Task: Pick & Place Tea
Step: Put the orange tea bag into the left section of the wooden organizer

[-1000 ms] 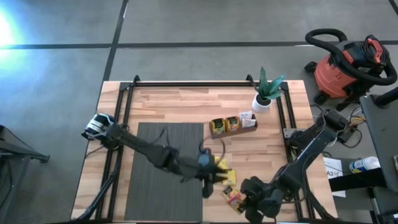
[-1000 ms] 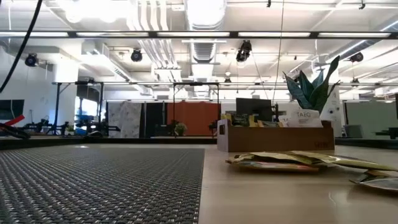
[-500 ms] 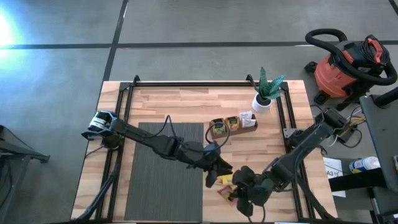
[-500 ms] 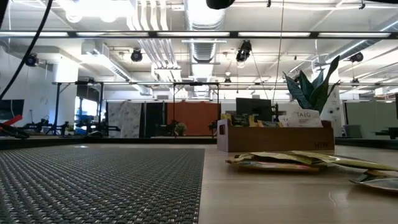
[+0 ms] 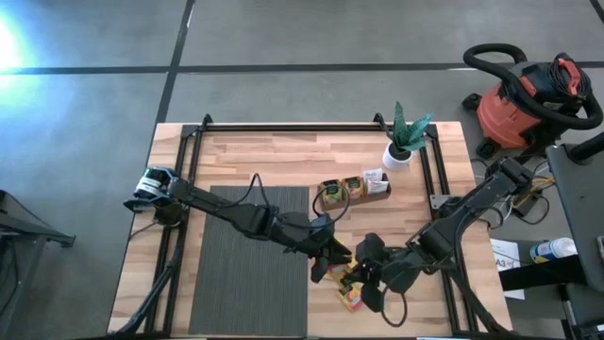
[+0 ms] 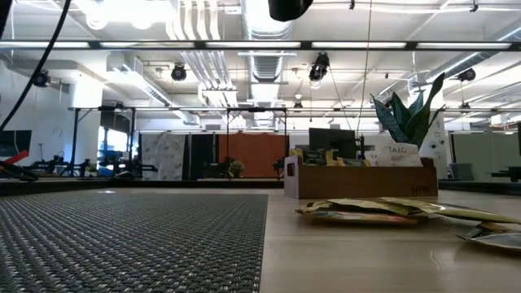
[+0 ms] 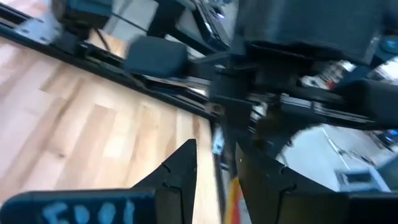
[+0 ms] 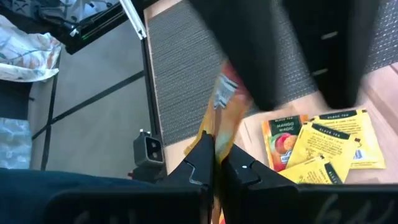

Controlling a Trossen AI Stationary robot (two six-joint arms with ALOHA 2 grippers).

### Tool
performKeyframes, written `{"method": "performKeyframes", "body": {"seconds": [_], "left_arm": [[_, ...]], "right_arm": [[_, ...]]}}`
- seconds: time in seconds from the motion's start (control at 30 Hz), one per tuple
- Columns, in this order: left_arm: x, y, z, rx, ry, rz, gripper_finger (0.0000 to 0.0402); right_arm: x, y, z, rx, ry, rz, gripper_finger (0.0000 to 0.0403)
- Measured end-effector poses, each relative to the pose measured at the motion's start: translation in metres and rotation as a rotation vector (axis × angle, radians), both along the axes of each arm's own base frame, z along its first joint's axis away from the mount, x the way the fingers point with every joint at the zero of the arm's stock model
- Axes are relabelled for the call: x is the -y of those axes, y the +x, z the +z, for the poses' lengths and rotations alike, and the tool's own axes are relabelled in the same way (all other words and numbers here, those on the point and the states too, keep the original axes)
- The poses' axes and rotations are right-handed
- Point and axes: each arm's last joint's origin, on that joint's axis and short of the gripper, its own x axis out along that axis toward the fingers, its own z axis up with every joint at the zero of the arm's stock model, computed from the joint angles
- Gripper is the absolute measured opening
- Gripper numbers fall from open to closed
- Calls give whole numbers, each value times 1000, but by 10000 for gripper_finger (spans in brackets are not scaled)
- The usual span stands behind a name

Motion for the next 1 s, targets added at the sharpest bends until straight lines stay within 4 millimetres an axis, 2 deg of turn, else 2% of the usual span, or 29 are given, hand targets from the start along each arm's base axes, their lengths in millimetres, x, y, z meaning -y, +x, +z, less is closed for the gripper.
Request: {"method": "performKeyframes", "body": {"seconds": [0.3, 0.5, 0.6, 0.8, 1.0], "left_arm": [[1, -2, -6, -60, -5, -83, 108], [3, -5, -12, -120, 22, -92, 105], [6, -5, -12, -108, 49, -91, 86], [6, -5, -12, -99, 74, -64, 15], [5, -5, -13, -97, 126, 2, 12]], "right_arm": [[2, 3, -1, 3, -14, -12, 8], [5, -2, 5, 13, -2, -9, 8], [7, -4, 9, 23, 5, -10, 8], [9, -6, 7, -9, 5, -29, 9], [10, -15, 3, -82, 6, -74, 38]]}}
